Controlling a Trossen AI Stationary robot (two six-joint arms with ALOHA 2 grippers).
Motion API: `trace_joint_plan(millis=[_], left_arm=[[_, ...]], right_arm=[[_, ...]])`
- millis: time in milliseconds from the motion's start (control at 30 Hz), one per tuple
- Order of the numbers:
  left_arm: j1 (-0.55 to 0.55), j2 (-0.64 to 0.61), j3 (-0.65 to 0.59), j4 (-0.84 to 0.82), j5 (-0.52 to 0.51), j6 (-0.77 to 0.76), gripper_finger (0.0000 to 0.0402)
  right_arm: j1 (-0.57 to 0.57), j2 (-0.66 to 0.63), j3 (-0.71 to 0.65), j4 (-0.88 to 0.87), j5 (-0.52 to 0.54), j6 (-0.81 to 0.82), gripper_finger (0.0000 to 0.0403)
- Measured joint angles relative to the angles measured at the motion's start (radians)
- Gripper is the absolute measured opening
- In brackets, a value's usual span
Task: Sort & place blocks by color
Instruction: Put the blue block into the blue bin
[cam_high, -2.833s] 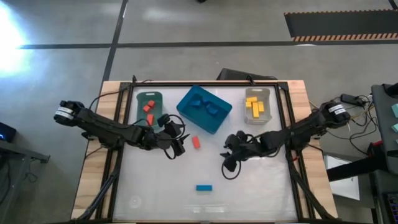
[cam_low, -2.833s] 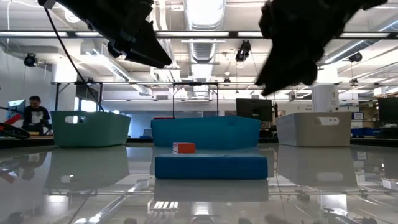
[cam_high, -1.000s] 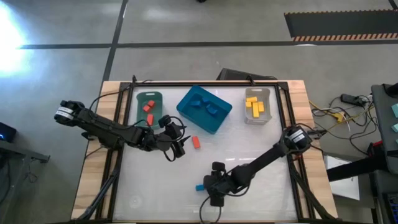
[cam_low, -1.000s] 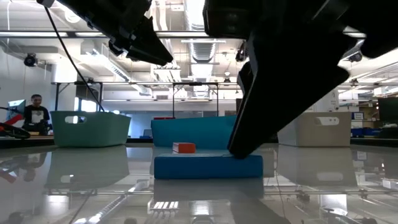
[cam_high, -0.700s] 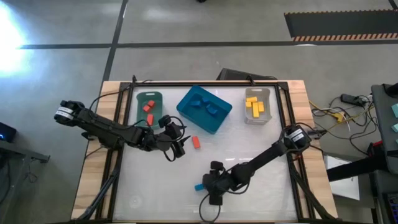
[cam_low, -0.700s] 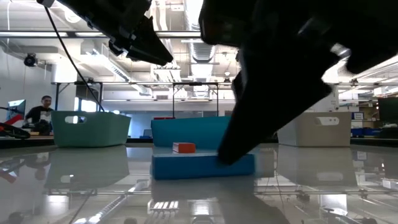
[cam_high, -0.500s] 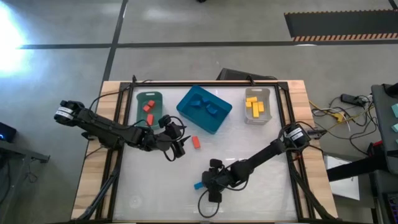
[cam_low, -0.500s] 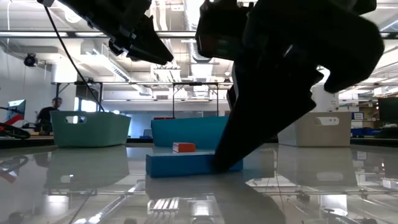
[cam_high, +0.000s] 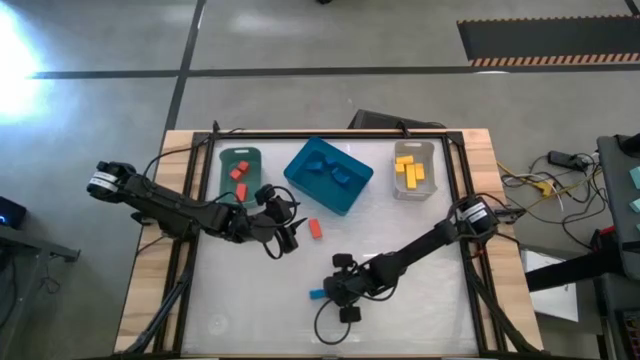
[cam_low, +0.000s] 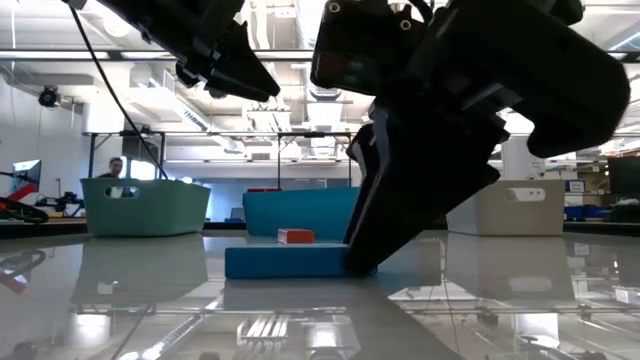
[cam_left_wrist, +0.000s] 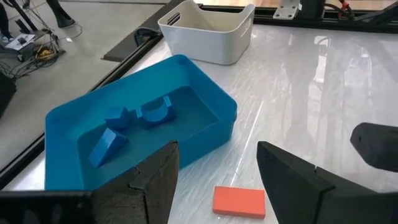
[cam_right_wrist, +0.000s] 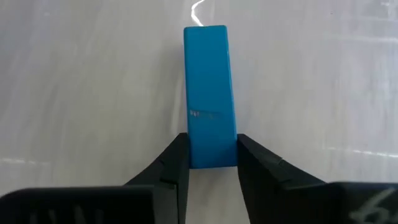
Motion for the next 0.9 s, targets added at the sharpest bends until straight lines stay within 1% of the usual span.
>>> trace_joint_plan(millis=[100, 267, 400, 500, 600, 700, 800, 900], left_arm=[[0.0, 0.0, 0.003, -0.001, -0.003, 0.005, 0.02], [0.0, -0.008, 0.005, 0.0, -0.019, 0.012, 0.02], [0.0, -0.027, 0.005, -0.001, -0.044, 0.05, 0.02], [0.0, -0.047, 0.008, -0.001, -0.065, 0.092, 0.02], [0.001, -0.073, 0.021, 0.004, -0.089, 0.168, 0.02], [0.002, -0.1, 0.023, 0.04, -0.126, 0.266, 0.02], [0.002, -0.126, 0.023, 0.061, -0.175, 0.355, 0.02], [0.002, -0.146, 0.021, 0.063, -0.249, 0.417, 0.02]], right_arm=[[-0.003, -0.022, -0.002, -0.033, -0.003, -0.008, 0.009], [-0.015, -0.097, -0.002, -0.097, 0.008, -0.007, 0.009], [-0.031, -0.17, -0.002, -0.176, 0.057, -0.006, 0.009], [-0.06, -0.234, -0.002, -0.301, 0.106, 0.001, 0.009], [-0.112, -0.296, -0.002, -0.42, 0.167, 0.034, 0.009], [-0.18, -0.346, -0.002, -0.486, 0.219, 0.068, 0.009], [-0.258, -0.371, -0.002, -0.501, 0.242, 0.067, 0.009], [-0.342, -0.373, 0.0, -0.494, 0.241, 0.035, 0.009]])
